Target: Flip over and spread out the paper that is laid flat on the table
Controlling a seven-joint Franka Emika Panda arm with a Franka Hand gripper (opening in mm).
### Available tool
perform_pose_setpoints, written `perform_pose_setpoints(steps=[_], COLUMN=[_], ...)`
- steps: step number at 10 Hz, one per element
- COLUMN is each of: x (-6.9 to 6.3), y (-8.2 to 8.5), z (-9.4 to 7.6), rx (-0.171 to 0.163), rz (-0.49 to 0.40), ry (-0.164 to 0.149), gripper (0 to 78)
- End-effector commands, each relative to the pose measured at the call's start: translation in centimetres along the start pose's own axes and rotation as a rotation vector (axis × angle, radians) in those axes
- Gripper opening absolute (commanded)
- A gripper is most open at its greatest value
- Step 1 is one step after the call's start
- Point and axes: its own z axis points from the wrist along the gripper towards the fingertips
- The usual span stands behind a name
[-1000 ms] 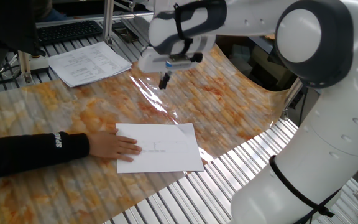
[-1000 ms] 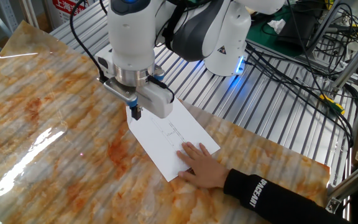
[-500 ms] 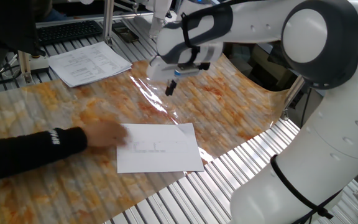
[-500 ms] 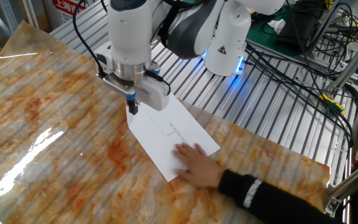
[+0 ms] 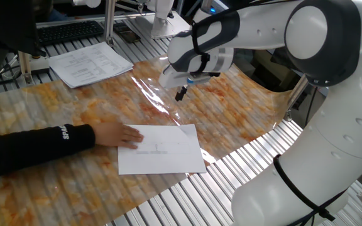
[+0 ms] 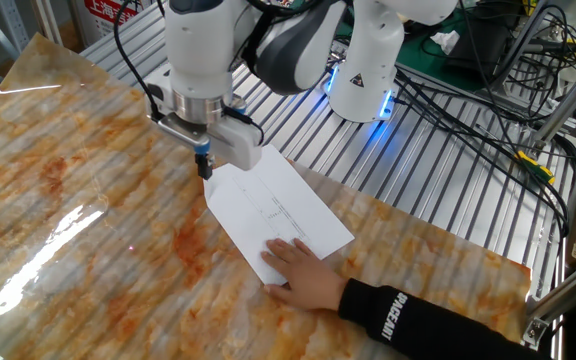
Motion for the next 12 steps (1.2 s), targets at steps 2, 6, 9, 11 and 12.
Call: perform_pose_setpoints(steps=[2,6,9,11,12], x=[0.4,0.5,0.1,-1.0,-1.8], y=[-1.8,-1.9,-0.9,0.6,1.5], z=[1.0,1.1,0.6,-0.1,-0.6], rx=[0.001,0.000,0.002,0.004,0.004], rz=[-0.038,-0.035,0.006,0.033,0.044], ry=[-0.017,-0.015,-0.015,-0.013,-0.011], gripper=[0.0,0.0,0.0,0.0,0.0])
